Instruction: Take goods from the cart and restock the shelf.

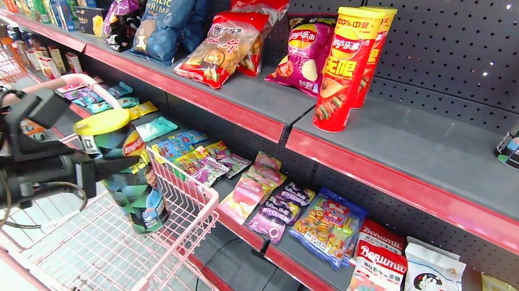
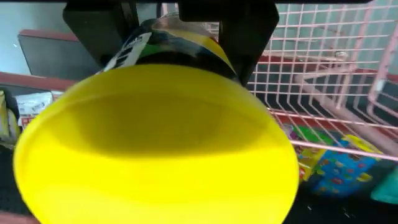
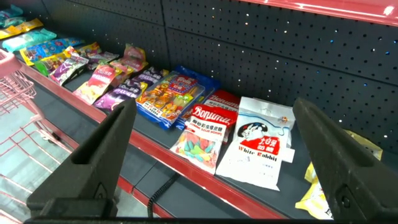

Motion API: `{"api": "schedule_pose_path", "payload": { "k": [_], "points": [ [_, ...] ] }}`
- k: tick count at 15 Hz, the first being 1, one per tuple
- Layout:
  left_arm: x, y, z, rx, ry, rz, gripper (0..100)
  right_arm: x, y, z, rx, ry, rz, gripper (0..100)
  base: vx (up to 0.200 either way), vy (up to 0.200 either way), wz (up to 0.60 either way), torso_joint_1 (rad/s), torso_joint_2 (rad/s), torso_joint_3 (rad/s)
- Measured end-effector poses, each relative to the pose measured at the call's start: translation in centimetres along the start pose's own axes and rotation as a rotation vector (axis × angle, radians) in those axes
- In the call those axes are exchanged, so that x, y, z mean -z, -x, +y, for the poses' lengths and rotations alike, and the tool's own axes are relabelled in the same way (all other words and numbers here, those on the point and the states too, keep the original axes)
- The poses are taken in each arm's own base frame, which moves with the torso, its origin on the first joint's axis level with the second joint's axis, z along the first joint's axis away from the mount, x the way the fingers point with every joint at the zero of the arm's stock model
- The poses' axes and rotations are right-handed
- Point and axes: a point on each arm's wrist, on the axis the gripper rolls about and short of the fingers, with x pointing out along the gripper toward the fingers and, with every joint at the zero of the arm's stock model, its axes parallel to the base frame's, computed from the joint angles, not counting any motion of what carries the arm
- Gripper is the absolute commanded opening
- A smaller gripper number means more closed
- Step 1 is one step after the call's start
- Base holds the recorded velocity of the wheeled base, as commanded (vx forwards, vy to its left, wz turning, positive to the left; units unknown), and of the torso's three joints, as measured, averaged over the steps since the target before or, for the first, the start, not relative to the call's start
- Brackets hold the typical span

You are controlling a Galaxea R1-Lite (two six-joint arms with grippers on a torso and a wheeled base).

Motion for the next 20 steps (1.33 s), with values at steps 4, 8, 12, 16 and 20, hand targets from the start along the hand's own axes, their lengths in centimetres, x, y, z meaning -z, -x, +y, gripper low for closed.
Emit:
{"api": "schedule_pose_path", "payload": {
  "k": [4, 8, 12, 16, 20],
  "points": [
    [-2.2, 8.7, -3.3, -0.411, -0.046, -0.143, 0, 0.0, 0.0, 0.0, 0.000, 0.001, 0.001, 100, 0.000, 0.000, 0.00, 0.000, 0.00, 0.000],
    [0.7, 13.9, -5.4, -0.578, -0.095, -0.197, 0, 0.0, 0.0, 0.0, 0.001, 0.002, 0.002, 100, 0.000, 0.000, 0.00, 0.052, -0.16, -0.102],
    [4.4, 16.4, -6.8, -0.550, -0.173, -0.222, 0, 0.0, 0.0, 0.0, 0.002, 0.002, 0.001, 100, 0.000, 0.000, 0.00, 0.186, -0.51, -0.325],
    [6.8, 17.7, -7.5, -0.506, -0.187, -0.240, 0, 0.0, 0.0, 0.0, 0.002, 0.001, 0.000, 100, 0.000, 0.000, 0.00, 0.242, -0.60, -0.366],
    [7.8, 18.6, -8.0, -0.502, -0.193, -0.257, 0, 0.0, 0.0, 0.0, 0.001, 0.002, 0.001, 100, 0.000, 0.000, 0.00, 0.188, -0.45, -0.262]
  ]
}}
